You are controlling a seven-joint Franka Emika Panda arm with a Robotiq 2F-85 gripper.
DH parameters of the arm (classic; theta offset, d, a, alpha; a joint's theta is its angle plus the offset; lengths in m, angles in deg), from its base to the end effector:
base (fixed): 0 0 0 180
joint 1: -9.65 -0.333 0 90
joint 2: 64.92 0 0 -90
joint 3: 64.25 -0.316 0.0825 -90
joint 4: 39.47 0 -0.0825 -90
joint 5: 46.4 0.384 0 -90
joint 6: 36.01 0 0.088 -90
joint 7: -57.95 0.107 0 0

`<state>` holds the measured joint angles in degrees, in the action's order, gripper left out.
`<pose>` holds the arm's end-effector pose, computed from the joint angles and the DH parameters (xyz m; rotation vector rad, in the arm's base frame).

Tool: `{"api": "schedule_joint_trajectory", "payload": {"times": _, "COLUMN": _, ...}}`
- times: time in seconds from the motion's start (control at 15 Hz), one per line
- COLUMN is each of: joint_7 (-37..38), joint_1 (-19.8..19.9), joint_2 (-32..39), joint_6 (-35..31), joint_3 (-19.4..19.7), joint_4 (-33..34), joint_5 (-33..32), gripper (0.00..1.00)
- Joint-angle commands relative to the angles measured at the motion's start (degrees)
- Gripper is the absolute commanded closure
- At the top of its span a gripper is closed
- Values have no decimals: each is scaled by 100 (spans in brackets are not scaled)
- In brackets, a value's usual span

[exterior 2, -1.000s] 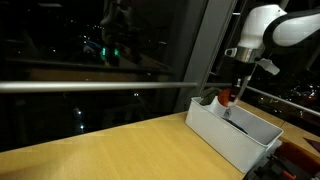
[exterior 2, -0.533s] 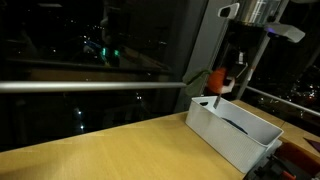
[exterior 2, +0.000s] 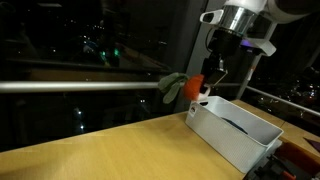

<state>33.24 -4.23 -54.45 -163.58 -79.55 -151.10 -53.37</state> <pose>0.5330 0.2867 0.4002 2.7085 1.4852 0.1625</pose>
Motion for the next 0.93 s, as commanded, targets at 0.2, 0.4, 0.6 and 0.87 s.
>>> {"api": "schedule_joint_trajectory", "payload": {"times": 0.2, "joint_7": -1052, "joint_1": 424, "joint_2": -148, "joint_6": -148, "joint_3": -28, "joint_4": -270, "joint_5": 1155, "gripper": 31}}
{"api": "schedule_joint_trajectory", "payload": {"times": 0.4, "joint_7": -1050, "joint_1": 519, "joint_2": -259, "joint_6": -293, "joint_3": 108, "joint_4": -539, "joint_5": 998, "gripper": 9}}
{"api": "schedule_joint_trajectory", "payload": {"times": 0.6, "joint_7": -1146, "joint_1": 690, "joint_2": -384, "joint_6": -688, "joint_3": 369, "joint_4": -987, "joint_5": 569, "gripper": 0}}
{"api": "schedule_joint_trajectory", "payload": {"times": 0.87, "joint_7": -1224, "joint_1": 1009, "joint_2": -343, "joint_6": -1321, "joint_3": 788, "joint_4": -1487, "joint_5": -1, "gripper": 0}}
